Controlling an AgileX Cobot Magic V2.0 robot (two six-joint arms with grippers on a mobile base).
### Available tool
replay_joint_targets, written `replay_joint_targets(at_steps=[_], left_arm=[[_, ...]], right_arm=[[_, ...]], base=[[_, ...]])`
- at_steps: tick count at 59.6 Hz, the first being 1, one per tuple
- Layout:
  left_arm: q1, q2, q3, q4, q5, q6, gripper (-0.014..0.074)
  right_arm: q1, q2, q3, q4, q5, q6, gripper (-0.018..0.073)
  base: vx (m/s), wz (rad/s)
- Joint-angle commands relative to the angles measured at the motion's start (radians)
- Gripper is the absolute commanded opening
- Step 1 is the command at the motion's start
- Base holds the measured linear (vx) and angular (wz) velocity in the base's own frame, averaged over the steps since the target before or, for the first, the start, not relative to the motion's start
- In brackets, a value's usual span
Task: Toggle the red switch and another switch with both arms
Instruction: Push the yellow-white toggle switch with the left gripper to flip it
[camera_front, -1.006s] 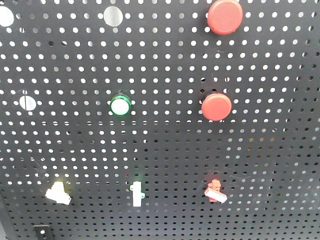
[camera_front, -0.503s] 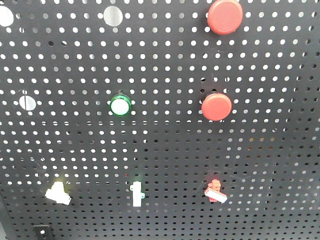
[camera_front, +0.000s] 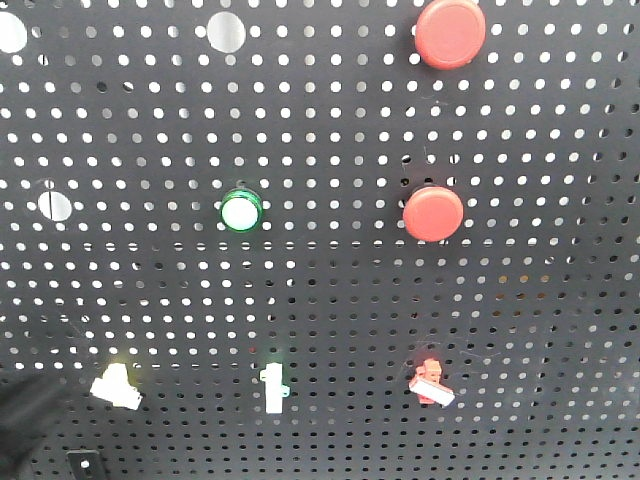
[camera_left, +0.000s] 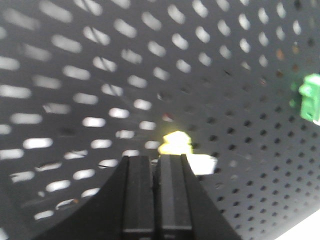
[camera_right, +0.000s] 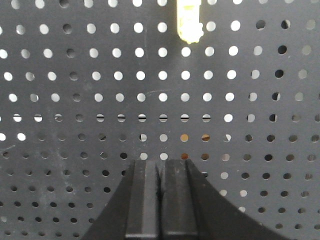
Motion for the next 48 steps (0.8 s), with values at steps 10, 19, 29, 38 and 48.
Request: replay_joint_targets(at_steps=[10, 19, 29, 38, 48], left_arm=[[-0.009, 0.087, -0.117, -0.007, -0.100, -0.012, 0.0001], [-0.009, 0.117, -0.128, -0.007, -0.100, -0.012, 0.0001], [-0.009, 0.134, -0.126, -0.007, -0.091, -0.012, 0.0001], [-0.009, 0.144, -0.127, -0.017, -0.091, -0.012, 0.0001], [-0.009, 0.145, -0.126, -0.016, -0.008, -0.012, 0.0001]], right_arm=[[0.000, 0.007, -0.033, -0.002, -0.091, -0.002, -0.0006], [0.000, 0.007, -0.033, -0.002, -0.098, -0.002, -0.0006], [0.000, 0.007, -0.033, -0.002, -0.117, -0.002, -0.0006], [0.000, 0.007, -0.033, -0.002, -0.130, -0.002, -0.0006], [0.000, 0.007, -0.033, -0.002, -0.132, -0.002, -0.0006]], base=[[0.00, 0.00], [0.00, 0.00], [0.00, 0.00], [0.00, 0.00], [0.00, 0.00]])
